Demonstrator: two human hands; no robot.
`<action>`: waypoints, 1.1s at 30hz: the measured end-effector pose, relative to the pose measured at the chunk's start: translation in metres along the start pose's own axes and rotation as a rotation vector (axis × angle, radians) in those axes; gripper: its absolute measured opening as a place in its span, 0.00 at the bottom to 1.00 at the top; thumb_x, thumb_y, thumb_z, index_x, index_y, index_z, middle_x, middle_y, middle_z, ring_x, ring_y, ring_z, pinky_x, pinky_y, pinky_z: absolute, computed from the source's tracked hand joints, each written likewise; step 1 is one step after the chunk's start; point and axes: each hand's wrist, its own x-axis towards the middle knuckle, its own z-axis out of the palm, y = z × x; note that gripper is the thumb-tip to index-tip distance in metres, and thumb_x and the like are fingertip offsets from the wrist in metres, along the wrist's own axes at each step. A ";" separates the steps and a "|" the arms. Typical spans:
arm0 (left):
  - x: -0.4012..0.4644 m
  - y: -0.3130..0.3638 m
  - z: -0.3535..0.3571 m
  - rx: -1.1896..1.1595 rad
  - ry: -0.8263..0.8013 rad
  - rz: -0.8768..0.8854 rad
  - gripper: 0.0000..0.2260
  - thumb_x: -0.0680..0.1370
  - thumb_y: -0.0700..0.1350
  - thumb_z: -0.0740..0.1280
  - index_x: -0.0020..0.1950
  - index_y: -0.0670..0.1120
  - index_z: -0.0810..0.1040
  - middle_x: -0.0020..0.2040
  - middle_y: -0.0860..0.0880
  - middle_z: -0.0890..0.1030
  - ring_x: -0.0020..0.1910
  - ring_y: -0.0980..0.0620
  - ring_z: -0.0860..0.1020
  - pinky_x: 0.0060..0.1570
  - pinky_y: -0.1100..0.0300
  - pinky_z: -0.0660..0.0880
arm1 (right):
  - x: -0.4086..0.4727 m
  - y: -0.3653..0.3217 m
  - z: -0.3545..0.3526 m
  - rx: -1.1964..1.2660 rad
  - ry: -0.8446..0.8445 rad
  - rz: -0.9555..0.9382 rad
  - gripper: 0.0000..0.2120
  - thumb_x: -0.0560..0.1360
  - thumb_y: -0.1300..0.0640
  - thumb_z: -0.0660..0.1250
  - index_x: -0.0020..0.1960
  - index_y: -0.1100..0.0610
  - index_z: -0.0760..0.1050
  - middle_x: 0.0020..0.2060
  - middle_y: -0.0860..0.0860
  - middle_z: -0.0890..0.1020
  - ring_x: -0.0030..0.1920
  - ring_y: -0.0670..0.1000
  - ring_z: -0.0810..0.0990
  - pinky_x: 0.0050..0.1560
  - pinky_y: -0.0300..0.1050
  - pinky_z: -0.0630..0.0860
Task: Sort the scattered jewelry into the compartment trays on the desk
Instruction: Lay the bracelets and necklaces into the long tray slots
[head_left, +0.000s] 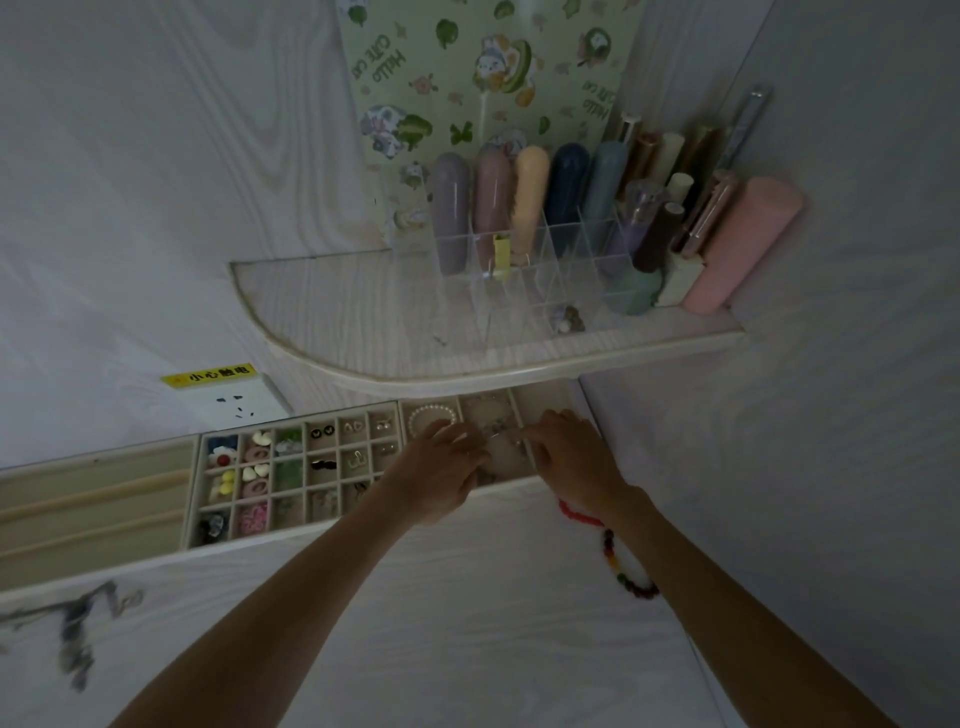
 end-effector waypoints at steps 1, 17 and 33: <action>0.000 -0.002 0.002 0.002 -0.010 0.011 0.21 0.71 0.49 0.52 0.50 0.52 0.83 0.54 0.52 0.83 0.57 0.49 0.79 0.58 0.52 0.74 | -0.005 -0.001 0.002 -0.010 0.017 -0.009 0.19 0.75 0.65 0.59 0.61 0.49 0.77 0.48 0.54 0.76 0.51 0.56 0.73 0.47 0.48 0.66; 0.005 0.003 0.005 0.010 0.020 0.013 0.16 0.78 0.48 0.55 0.61 0.50 0.78 0.66 0.48 0.74 0.70 0.46 0.67 0.69 0.51 0.60 | -0.028 -0.006 0.005 -0.164 -0.114 -0.059 0.24 0.73 0.66 0.59 0.67 0.50 0.72 0.56 0.55 0.73 0.60 0.58 0.69 0.56 0.49 0.63; 0.006 0.049 -0.017 -0.488 0.047 -0.059 0.14 0.76 0.42 0.60 0.57 0.55 0.79 0.59 0.56 0.79 0.60 0.54 0.74 0.58 0.60 0.70 | -0.048 0.001 -0.056 0.110 -0.304 0.294 0.14 0.77 0.57 0.61 0.62 0.55 0.74 0.61 0.52 0.77 0.58 0.54 0.76 0.56 0.44 0.73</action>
